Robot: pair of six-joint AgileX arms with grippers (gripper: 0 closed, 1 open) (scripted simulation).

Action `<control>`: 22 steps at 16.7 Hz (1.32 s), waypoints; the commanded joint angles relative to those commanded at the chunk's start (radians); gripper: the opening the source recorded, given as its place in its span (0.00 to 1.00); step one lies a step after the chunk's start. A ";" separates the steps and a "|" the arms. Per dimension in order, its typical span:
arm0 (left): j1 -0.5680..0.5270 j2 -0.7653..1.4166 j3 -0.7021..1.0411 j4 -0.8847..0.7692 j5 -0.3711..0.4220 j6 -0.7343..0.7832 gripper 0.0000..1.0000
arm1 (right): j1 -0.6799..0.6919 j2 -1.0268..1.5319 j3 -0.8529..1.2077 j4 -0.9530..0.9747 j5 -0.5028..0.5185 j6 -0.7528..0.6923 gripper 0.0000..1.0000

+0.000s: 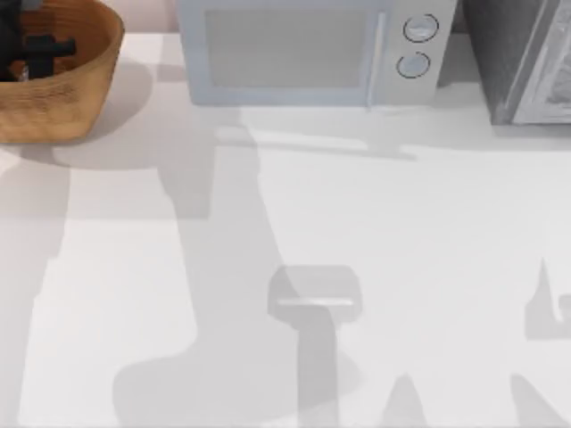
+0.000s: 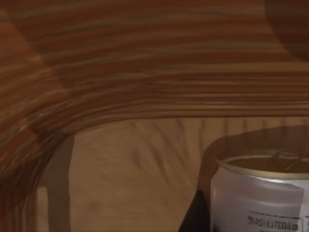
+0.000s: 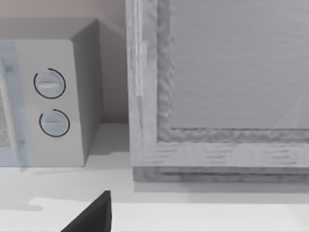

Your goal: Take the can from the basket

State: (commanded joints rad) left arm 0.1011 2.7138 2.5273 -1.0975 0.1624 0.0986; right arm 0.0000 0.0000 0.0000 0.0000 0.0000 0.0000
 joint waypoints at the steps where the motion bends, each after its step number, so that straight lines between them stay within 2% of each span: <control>1: 0.003 -0.029 0.013 -0.001 0.000 0.002 0.00 | 0.000 0.000 0.000 0.000 0.000 0.000 1.00; 5: -0.002 -0.085 -0.046 0.012 -0.015 -0.001 0.00 | 0.000 0.000 0.000 0.000 0.000 0.000 1.00; 10: -0.023 -0.389 -0.334 0.116 -0.069 -0.010 0.00 | 0.000 0.000 0.000 0.000 0.000 0.000 1.00; 14: -0.044 -0.789 -0.690 0.270 -0.112 -0.020 0.00 | 0.000 0.000 0.000 0.000 0.000 0.000 1.00; 22: -0.084 -1.734 -1.555 0.661 -0.169 -0.048 0.00 | 0.000 0.000 0.000 0.000 0.000 0.000 1.00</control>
State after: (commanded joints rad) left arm 0.0167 0.9794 0.9726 -0.4364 -0.0064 0.0505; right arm 0.0000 0.0000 0.0000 0.0000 0.0000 0.0000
